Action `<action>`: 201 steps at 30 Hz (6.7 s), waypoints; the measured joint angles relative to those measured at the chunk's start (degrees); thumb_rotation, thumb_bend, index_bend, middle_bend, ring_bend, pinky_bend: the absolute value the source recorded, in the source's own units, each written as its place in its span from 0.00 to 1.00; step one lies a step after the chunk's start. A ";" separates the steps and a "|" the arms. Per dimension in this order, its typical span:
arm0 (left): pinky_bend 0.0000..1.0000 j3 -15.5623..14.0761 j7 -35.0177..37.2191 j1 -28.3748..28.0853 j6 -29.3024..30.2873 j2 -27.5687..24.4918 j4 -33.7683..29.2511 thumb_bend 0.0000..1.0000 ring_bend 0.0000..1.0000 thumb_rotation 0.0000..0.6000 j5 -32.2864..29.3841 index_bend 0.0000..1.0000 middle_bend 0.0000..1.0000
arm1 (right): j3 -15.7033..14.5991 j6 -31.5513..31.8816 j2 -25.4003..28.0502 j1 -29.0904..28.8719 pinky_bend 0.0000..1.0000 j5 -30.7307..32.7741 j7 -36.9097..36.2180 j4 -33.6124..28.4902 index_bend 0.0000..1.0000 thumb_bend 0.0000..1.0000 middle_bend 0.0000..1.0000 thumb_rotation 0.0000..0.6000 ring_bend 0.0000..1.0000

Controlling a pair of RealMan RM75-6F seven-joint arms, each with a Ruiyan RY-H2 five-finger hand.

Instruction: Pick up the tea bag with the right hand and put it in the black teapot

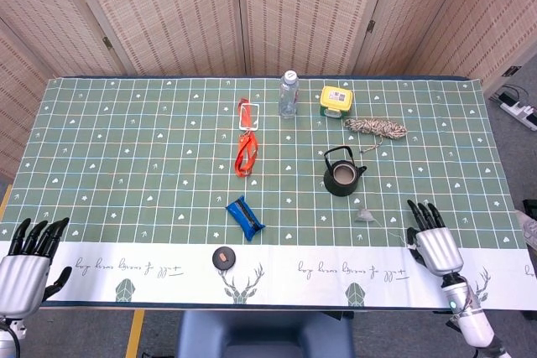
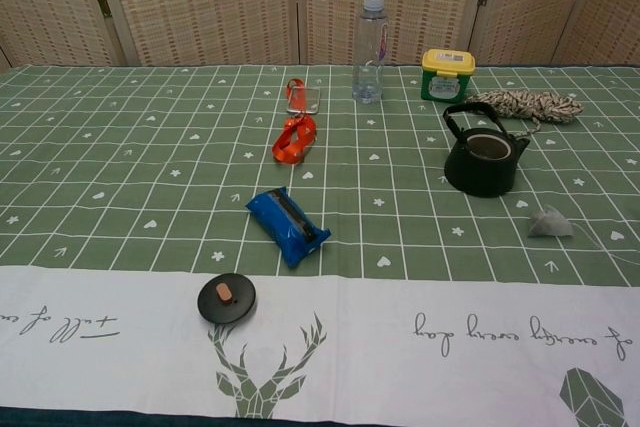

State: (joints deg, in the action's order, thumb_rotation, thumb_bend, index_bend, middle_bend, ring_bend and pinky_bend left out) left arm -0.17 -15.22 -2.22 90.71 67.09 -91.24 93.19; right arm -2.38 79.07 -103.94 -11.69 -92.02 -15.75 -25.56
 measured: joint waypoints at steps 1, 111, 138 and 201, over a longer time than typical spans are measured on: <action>0.05 0.02 0.04 0.01 0.05 -0.01 0.00 0.27 0.10 1.00 0.01 0.00 0.14 | 0.09 0.22 0.05 -0.04 0.00 0.03 -0.04 -0.07 0.66 0.41 0.04 1.00 0.00; 0.05 0.62 6.05 0.42 0.16 -2.89 -1.16 0.27 0.10 1.00 -1.26 0.00 0.14 | 10.29 -8.23 15.76 -22.00 0.00 10.67 28.90 -43.27 0.68 0.41 0.07 1.00 0.00; 0.05 0.84 5.04 0.18 -0.72 -2.52 -1.18 0.27 0.10 1.00 -2.20 0.00 0.14 | 5.19 -10.38 13.40 -19.36 0.00 6.54 32.04 -42.13 0.42 0.41 0.01 1.00 0.00; 0.04 0.51 3.67 0.06 -0.34 -1.93 -0.91 0.27 0.10 1.00 -1.03 0.00 0.14 | 1.58 12.93 41.97 6.99 0.00 18.87 35.49 -76.46 0.00 0.41 0.00 1.00 0.00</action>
State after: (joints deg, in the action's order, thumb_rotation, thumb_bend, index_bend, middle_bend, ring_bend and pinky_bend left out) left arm 0.34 -11.55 -2.16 90.37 65.15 -92.15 92.16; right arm -0.79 92.00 -61.97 -4.70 -73.15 19.74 -102.02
